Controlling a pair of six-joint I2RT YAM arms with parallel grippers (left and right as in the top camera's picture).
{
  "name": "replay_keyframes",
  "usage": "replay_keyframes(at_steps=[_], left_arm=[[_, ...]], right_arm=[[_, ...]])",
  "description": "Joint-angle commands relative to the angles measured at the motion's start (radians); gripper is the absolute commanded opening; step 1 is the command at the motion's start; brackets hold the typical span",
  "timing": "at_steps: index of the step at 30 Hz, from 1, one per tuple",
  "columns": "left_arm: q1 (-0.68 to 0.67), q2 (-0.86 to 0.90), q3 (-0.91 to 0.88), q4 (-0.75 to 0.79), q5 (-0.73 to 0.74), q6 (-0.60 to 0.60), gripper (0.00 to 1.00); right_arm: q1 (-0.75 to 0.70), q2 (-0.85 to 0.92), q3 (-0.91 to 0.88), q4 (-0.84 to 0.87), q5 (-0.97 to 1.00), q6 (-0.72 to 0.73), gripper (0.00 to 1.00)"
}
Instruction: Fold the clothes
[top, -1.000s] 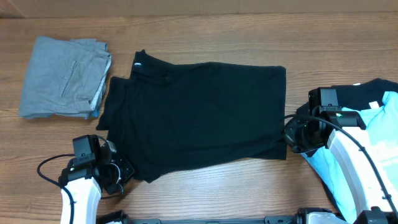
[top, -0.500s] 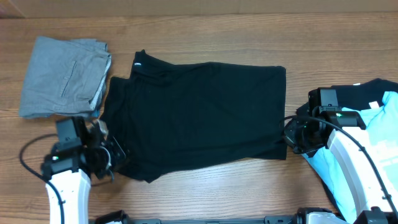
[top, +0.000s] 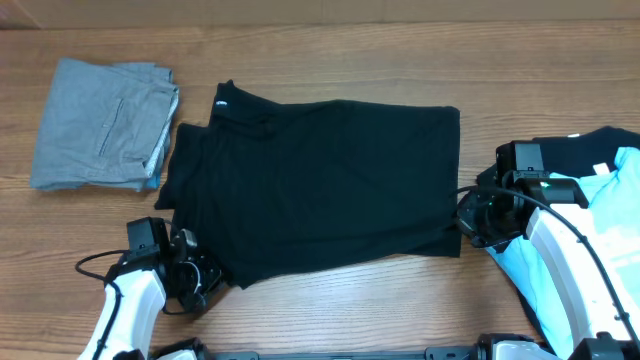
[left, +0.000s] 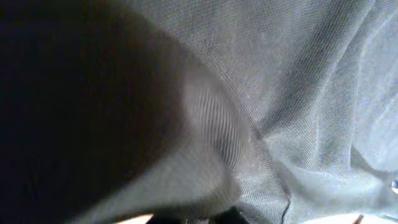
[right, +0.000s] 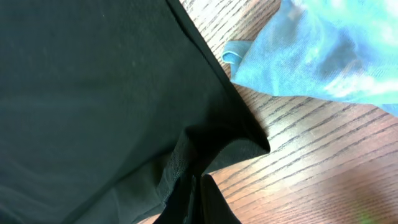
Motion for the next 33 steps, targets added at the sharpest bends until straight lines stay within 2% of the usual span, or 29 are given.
replay_keyframes(at_steps=[1, 6, 12, 16, 23, 25, 27, 30, 33], left_arm=[[-0.006, 0.01, 0.013, -0.027, 0.064, -0.006, 0.09], [-0.006, 0.01, 0.124, -0.179, 0.054, 0.069, 0.11], [-0.007, 0.01, 0.395, -0.419, -0.121, 0.172, 0.12], [-0.007, 0.01, 0.475, -0.398, -0.125, 0.2, 0.16], [-0.008, 0.023, 0.475, -0.253, -0.123, 0.23, 0.2], [-0.01, 0.03, 0.475, -0.264, -0.103, 0.23, 0.21], [-0.038, 0.045, 0.459, -0.34, -0.053, 0.229, 0.35], [-0.087, 0.053, 0.396, -0.343, -0.038, 0.198, 0.42], [-0.14, 0.069, 0.302, -0.234, -0.035, 0.124, 0.49]], right_arm=[[-0.002, -0.005, 0.019, 0.003, -0.004, -0.008, 0.04], [-0.002, -0.005, 0.019, -0.002, -0.004, -0.031, 0.04], [-0.002, -0.006, 0.019, -0.023, -0.007, -0.053, 0.04], [-0.002, -0.006, 0.02, -0.001, -0.044, -0.053, 0.04], [-0.002, -0.005, 0.02, 0.079, -0.084, -0.012, 0.04], [-0.002, -0.005, 0.02, 0.082, -0.084, 0.01, 0.04], [-0.002, -0.005, 0.02, 0.071, -0.084, 0.012, 0.04], [-0.002, -0.005, 0.02, 0.063, -0.084, 0.012, 0.04], [-0.002, -0.005, 0.02, 0.062, -0.084, 0.012, 0.04]])
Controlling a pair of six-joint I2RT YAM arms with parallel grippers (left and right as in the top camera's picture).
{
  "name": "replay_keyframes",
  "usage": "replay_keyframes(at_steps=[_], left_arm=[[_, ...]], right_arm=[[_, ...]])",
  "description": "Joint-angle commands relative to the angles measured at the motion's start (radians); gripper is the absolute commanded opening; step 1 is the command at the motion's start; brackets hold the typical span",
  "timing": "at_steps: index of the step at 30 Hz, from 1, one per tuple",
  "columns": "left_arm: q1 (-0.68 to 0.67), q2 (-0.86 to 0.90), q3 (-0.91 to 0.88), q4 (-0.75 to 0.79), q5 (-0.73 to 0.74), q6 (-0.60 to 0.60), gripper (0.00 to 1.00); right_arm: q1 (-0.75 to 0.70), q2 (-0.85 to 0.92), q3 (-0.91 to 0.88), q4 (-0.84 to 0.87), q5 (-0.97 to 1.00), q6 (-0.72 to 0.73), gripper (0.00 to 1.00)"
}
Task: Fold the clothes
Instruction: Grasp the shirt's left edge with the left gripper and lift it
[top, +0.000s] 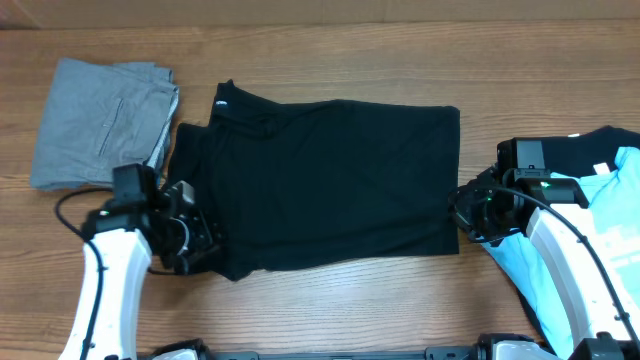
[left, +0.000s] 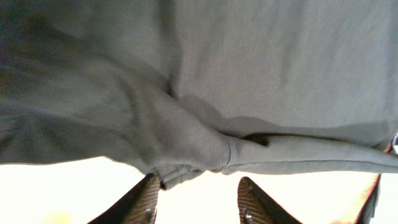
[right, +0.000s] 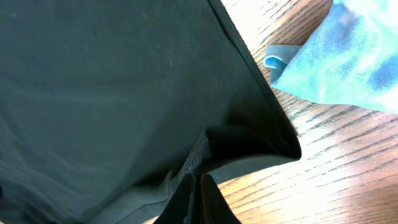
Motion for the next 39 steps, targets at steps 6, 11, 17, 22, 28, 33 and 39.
replay_keyframes(at_steps=[6, 11, 17, 22, 28, 33, 39], left_arm=[[-0.073, 0.094, -0.198, 0.196, -0.002, -0.14, 0.51], [-0.073, 0.121, -0.199, 0.257, -0.013, -0.142, 0.34], [-0.073, 0.121, -0.199, 0.238, 0.003, -0.137, 0.18], [-0.073, 0.121, -0.168, 0.209, 0.05, -0.135, 0.1], [-0.073, 0.102, -0.105, 0.135, 0.057, -0.071, 0.12], [-0.073, 0.102, -0.138, 0.088, 0.037, -0.054, 0.43], [-0.072, 0.104, -0.26, 0.251, 0.006, -0.096, 0.42]], right_arm=[[-0.002, -0.005, 0.02, -0.013, -0.005, 0.003, 0.04], [-0.002, -0.005, 0.02, -0.013, -0.005, -0.002, 0.04], [-0.002, -0.005, 0.02, -0.017, -0.004, -0.005, 0.04], [-0.002, -0.005, 0.02, -0.021, 0.003, -0.009, 0.04], [-0.002, -0.005, 0.02, -0.021, 0.003, -0.009, 0.04], [-0.002, -0.005, 0.02, -0.021, 0.003, -0.009, 0.04], [-0.002, -0.005, 0.02, -0.021, 0.003, -0.009, 0.04]])
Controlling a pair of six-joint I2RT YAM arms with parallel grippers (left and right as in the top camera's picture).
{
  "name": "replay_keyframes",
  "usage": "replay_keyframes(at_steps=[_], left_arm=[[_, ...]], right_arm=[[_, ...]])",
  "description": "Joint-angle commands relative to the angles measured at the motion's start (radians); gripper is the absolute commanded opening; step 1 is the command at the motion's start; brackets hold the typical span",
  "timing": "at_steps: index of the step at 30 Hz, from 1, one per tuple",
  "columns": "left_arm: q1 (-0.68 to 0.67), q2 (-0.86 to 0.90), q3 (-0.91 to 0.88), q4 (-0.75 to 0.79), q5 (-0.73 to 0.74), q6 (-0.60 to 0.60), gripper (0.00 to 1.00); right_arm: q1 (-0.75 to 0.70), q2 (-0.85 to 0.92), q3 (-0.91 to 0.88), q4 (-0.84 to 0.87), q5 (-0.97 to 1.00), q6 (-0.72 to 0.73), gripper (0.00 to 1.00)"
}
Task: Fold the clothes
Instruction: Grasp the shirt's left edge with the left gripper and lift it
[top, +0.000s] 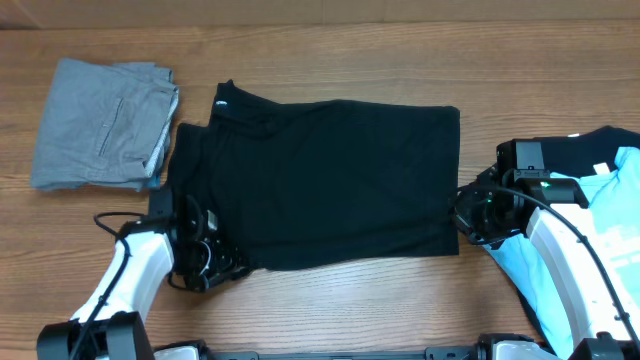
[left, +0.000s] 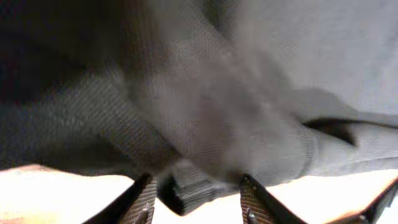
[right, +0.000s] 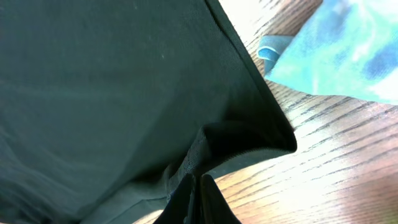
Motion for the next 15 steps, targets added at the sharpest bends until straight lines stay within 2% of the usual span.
replay_keyframes(at_steps=[1, 3, 5, 6, 7, 9, 15], left_arm=[[-0.002, -0.01, -0.053, 0.096, -0.019, -0.016, 0.39], [-0.002, -0.01, -0.053, 0.124, -0.019, -0.016, 0.35], [-0.002, -0.01, -0.053, 0.124, -0.006, -0.015, 0.2], [-0.002, -0.01, -0.053, 0.121, 0.003, -0.015, 0.18], [-0.002, -0.01, -0.053, 0.111, 0.007, -0.015, 0.11], [-0.002, -0.01, -0.05, 0.091, 0.028, -0.015, 0.04], [-0.002, -0.015, 0.048, -0.049, 0.03, 0.039, 0.04]], right_arm=[[-0.002, -0.005, 0.02, 0.005, 0.003, -0.007, 0.04], [-0.002, -0.005, 0.02, 0.005, 0.003, -0.008, 0.04], [-0.002, -0.005, 0.02, 0.001, 0.003, -0.008, 0.04], [-0.002, -0.005, 0.02, -0.002, 0.003, -0.008, 0.04], [-0.002, -0.005, 0.02, -0.004, 0.003, -0.008, 0.04], [-0.002, -0.005, 0.02, -0.006, 0.003, -0.008, 0.04], [-0.002, -0.006, 0.02, -0.018, 0.068, -0.008, 0.04]])
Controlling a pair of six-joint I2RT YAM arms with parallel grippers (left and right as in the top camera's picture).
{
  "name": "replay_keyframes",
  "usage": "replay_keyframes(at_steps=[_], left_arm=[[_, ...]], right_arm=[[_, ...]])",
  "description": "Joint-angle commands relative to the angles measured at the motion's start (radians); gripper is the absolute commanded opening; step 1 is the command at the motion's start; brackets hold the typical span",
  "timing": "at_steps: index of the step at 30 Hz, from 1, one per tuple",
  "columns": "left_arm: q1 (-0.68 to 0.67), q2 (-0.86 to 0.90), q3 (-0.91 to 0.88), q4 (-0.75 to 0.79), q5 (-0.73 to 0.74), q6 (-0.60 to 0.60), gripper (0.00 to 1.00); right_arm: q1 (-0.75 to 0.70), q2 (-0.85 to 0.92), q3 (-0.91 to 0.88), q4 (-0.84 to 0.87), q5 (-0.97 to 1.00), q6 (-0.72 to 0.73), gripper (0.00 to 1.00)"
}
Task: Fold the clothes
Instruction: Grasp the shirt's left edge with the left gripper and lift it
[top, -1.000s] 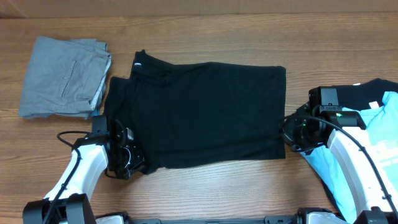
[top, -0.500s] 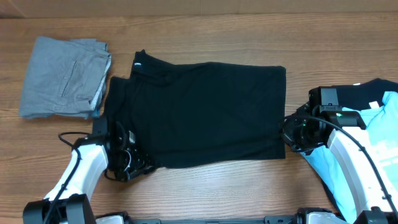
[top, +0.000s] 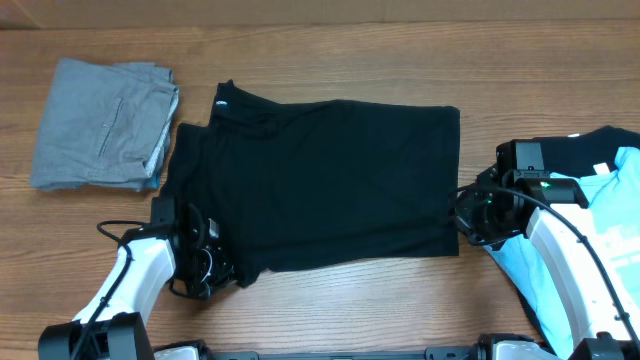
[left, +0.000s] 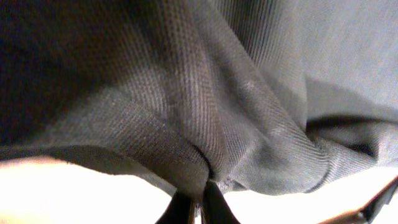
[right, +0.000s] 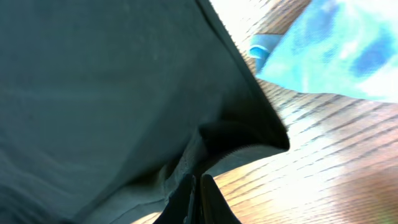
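A black T-shirt (top: 320, 185) lies spread across the middle of the wooden table (top: 330, 310), collar at the upper left. My left gripper (top: 222, 275) is at the shirt's near left corner, shut on a bunched fold of the black fabric (left: 205, 168). My right gripper (top: 460, 222) is at the shirt's near right corner, shut on the hem there (right: 211, 146). Both pinches show in the wrist views, the fingers pressed together with cloth between them.
A folded grey garment (top: 100, 125) lies at the far left of the table. A pile of black and light blue clothes (top: 605, 185) sits at the right edge, and its blue fabric (right: 329, 43) is close beside the right gripper.
My left gripper's fingers, then apart at the shirt's near left corner, are now shut on a fold of the fabric. The right gripper still holds the near right corner.
At first my left gripper was low at the shirt's near left corner. Then it stood higher, by the left sleeve, fingers open. Later it was back at the near left corner, still open, and now it is shut on the fabric. The right gripper held its corner throughout.
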Motion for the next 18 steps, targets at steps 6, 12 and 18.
replay_keyframes(at_steps=[6, 12, 18], left_arm=[[-0.002, -0.014, 0.287, -0.174, 0.007, 0.117, 0.04], [-0.002, -0.014, 0.364, -0.14, 0.006, 0.131, 0.04], [-0.002, -0.014, 0.364, -0.04, -0.04, 0.129, 0.04]], right_arm=[[-0.002, -0.006, 0.02, -0.02, 0.051, -0.034, 0.04], [-0.002, -0.005, 0.02, 0.001, 0.042, -0.033, 0.04], [-0.002, -0.005, 0.02, 0.047, 0.028, 0.005, 0.04]])
